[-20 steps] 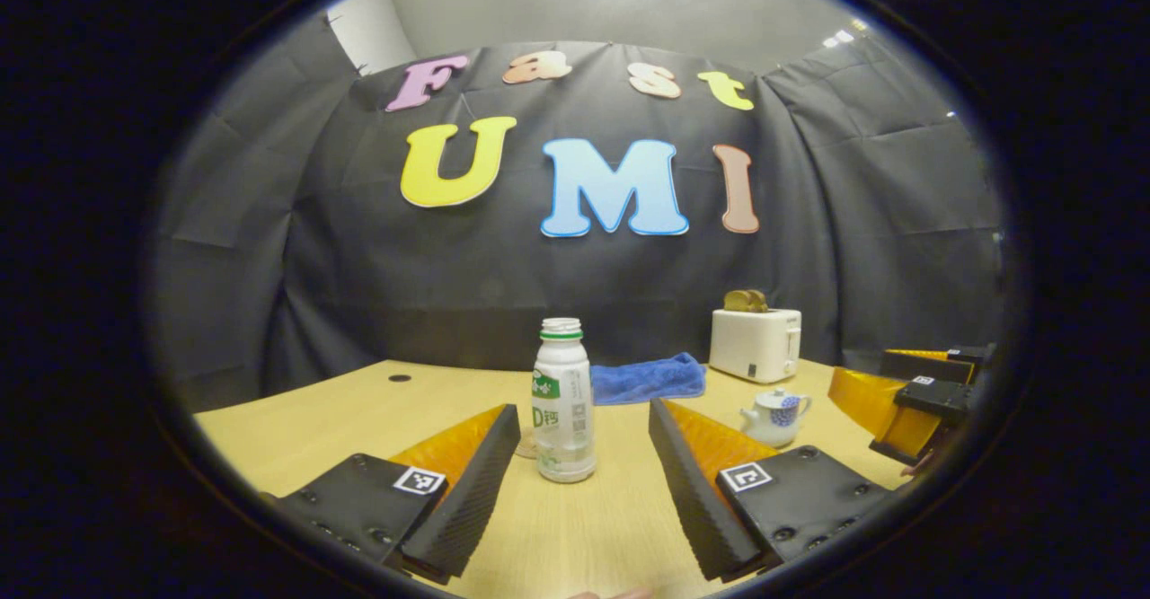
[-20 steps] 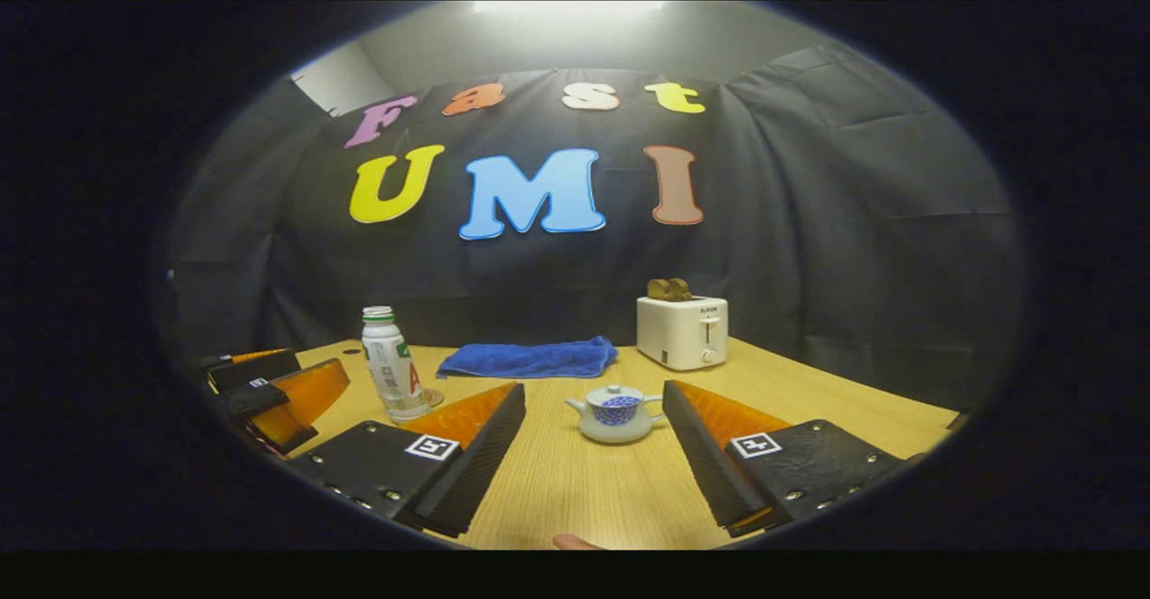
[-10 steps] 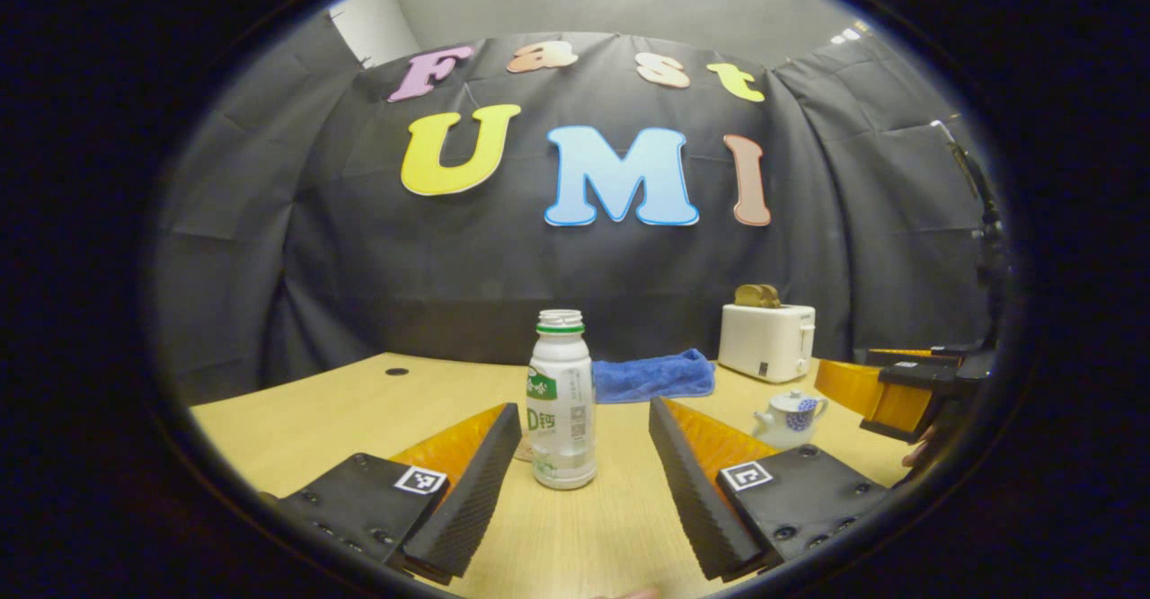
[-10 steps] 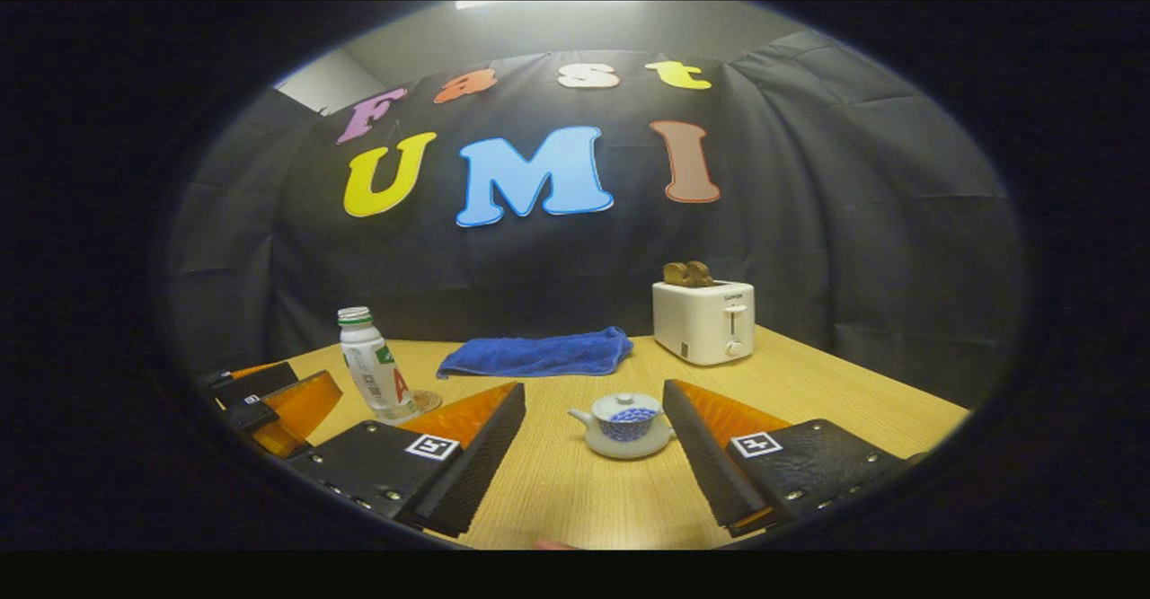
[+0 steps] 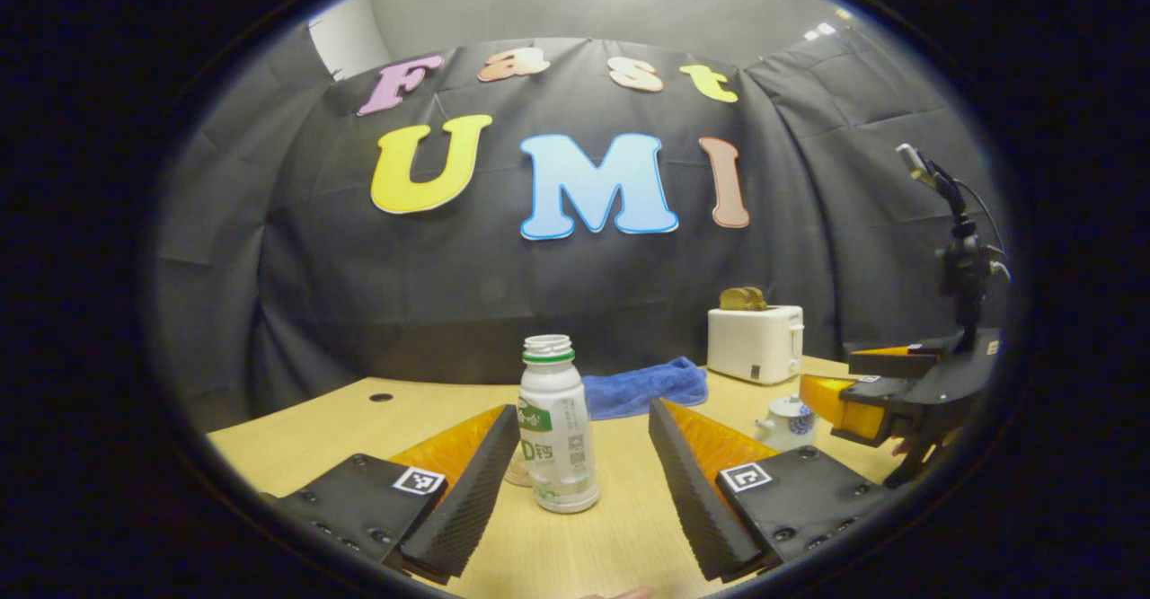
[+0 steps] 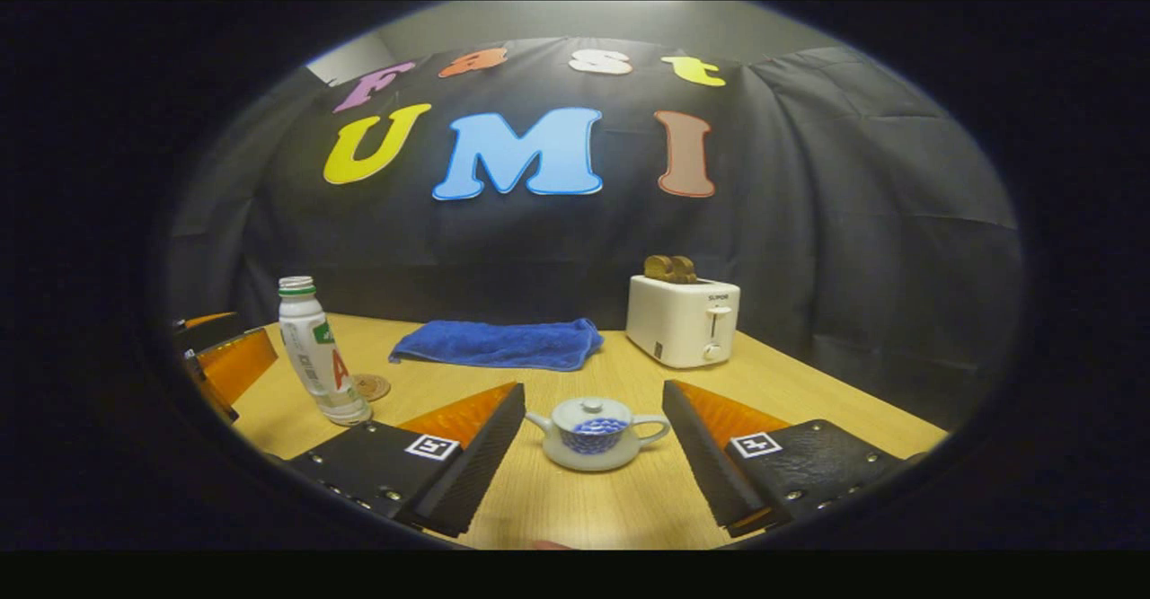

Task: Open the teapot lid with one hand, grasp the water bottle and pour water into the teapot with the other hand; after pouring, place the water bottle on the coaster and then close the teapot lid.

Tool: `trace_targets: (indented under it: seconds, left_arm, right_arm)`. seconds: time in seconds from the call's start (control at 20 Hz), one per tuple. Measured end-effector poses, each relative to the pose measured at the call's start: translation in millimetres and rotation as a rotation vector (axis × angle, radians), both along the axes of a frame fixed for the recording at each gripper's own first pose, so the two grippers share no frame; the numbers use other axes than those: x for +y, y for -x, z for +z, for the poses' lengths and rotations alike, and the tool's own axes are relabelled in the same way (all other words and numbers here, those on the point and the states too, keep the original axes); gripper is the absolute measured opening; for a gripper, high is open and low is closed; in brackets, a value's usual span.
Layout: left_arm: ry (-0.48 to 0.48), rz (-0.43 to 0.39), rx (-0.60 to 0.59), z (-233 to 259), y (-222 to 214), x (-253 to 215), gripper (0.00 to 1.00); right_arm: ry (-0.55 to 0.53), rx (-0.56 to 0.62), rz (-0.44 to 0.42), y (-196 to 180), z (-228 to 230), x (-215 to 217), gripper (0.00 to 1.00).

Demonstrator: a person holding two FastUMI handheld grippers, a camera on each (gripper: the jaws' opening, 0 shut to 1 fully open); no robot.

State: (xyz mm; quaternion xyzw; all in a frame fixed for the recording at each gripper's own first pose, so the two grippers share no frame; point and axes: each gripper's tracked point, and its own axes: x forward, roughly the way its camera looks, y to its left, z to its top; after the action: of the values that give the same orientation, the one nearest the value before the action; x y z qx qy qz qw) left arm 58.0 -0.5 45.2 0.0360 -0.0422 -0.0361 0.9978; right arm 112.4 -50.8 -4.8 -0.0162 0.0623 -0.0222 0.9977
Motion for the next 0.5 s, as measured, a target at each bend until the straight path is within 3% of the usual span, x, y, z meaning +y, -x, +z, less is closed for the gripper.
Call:
trace_targets:
  seconds: [0.3,0.5]
  left_arm:
    - [0.018,0.017,-0.003,5,-16,13,1.00]
    - [0.036,0.022,0.003,2,-19,20,1.00]
  right_arm:
    - [-0.043,0.072,-0.033,-36,-19,-11,0.92]
    - [-0.013,0.115,-0.031,-49,-34,-12,0.74]
